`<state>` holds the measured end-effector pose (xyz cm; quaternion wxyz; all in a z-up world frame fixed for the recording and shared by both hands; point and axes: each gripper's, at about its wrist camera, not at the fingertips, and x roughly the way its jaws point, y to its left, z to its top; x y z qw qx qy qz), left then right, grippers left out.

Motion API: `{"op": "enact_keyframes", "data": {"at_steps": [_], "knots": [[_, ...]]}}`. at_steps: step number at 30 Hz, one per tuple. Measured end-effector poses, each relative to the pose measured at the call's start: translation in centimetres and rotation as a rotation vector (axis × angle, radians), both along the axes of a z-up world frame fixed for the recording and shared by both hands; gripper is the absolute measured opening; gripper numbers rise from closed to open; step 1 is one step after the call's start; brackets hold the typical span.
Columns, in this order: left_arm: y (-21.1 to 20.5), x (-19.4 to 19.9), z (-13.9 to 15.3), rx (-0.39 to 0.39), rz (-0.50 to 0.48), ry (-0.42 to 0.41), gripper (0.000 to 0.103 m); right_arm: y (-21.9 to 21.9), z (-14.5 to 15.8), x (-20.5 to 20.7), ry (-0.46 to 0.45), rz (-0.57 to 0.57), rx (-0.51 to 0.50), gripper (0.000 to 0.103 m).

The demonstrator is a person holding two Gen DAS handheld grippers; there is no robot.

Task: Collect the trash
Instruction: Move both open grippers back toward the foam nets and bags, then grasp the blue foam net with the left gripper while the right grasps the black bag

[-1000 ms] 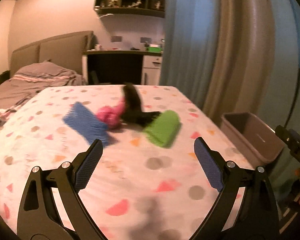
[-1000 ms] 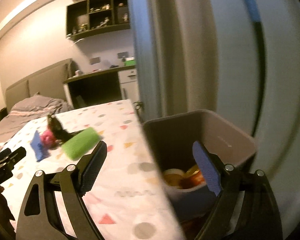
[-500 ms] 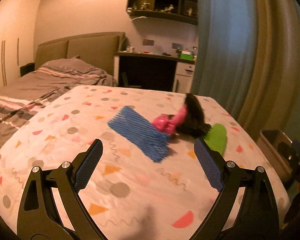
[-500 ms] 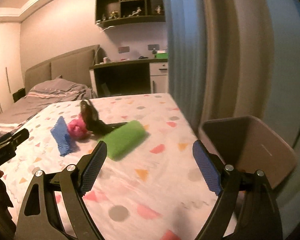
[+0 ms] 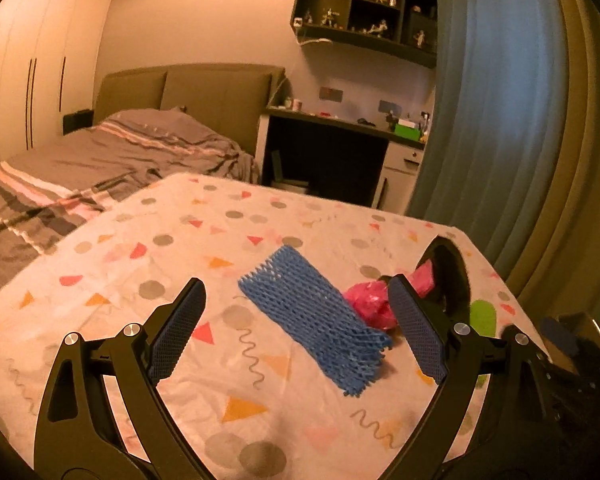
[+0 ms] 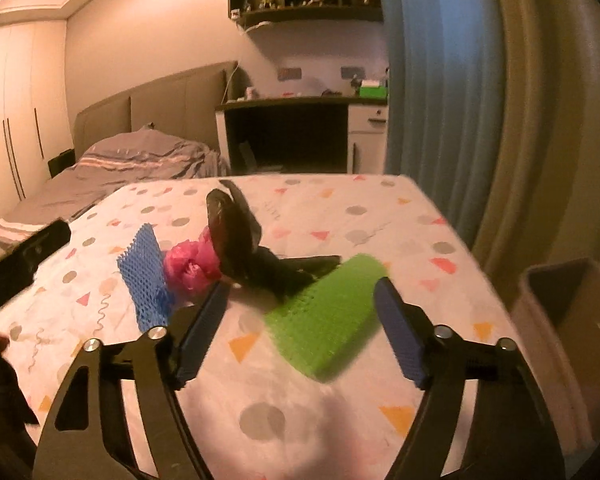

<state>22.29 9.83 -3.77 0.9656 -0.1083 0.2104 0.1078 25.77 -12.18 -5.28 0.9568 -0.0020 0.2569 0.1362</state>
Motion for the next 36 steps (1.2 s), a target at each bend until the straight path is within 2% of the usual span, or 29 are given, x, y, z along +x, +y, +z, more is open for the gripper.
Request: {"op": "enact_keyframes", "data": {"at_steps": [5, 7, 8, 11, 13, 17, 21, 25, 26, 28, 29, 30, 31, 32, 34, 36], "knots": [[0.5, 0.7, -1.4, -0.028, -0.023, 0.026, 0.091, 2.0, -0.7, 2.7, 0.036, 0.033, 0.003, 0.061], [0.3, 0.9, -1.7, -0.035, -0.042, 0.04, 0.091, 2.8, -1.0, 3.6, 0.055, 0.053, -0.001, 0.045], [0.1, 1.1, -1.9, -0.036, -0.054, 0.047, 0.091, 3.1, -1.0, 3.8, 0.059, 0.061, -0.005, 0.042], [-0.5, 1.6, -2.4, -0.037, -0.096, 0.073, 0.091, 3.9, -1.4, 4.3, 0.065, 0.087, -0.029, 0.023], [-1.0, 1.9, -2.7, -0.029, -0.119, 0.092, 0.091, 4.1, -1.6, 4.3, 0.074, 0.097, -0.031, 0.005], [-2.8, 2.7, -3.1, 0.031, -0.164, 0.135, 0.091, 3.3, -1.0, 3.6, 0.036, 0.094, -0.008, 0.002], [-3.4, 3.8, -3.5, 0.037, -0.175, 0.179, 0.087, 2.2, 0.4, 3.0, 0.001, 0.086, 0.027, 0.002], [-3.7, 5.7, -4.5, 0.033, -0.187, 0.276, 0.068, 0.7, 2.1, 2.2, -0.035, 0.063, 0.065, 0.001], [-3.8, 6.5, -5.0, 0.034, -0.193, 0.321, 0.066, 0.3, 2.3, 2.1, -0.039, 0.06, 0.072, 0.001], [-3.8, 7.4, -5.8, 0.022, -0.206, 0.377, 0.051, -0.6, 2.9, 1.6, -0.051, 0.054, 0.088, 0.001], [-3.7, 7.6, -6.0, 0.013, -0.211, 0.392, 0.048, -0.8, 3.1, 1.4, -0.055, 0.052, 0.092, 0.001], [-3.5, 7.9, -6.3, -0.002, -0.217, 0.409, 0.04, -1.1, 3.3, 1.2, -0.061, 0.049, 0.094, 0.001], [-3.3, 8.0, -6.5, -0.016, -0.216, 0.418, 0.033, -1.4, 3.6, 1.0, -0.069, 0.047, 0.095, 0.001], [-3.1, 7.9, -6.6, -0.024, -0.214, 0.417, 0.03, -1.8, 3.9, 0.8, -0.077, 0.045, 0.095, 0.001], [-2.7, 7.7, -6.6, -0.043, -0.215, 0.408, 0.014, -2.4, 4.4, 0.4, -0.087, 0.04, 0.098, 0.001], [-2.4, 7.5, -6.7, -0.057, -0.219, 0.408, 0.002, -2.9, 4.7, 0.0, -0.094, 0.035, 0.099, 0.001]]}}
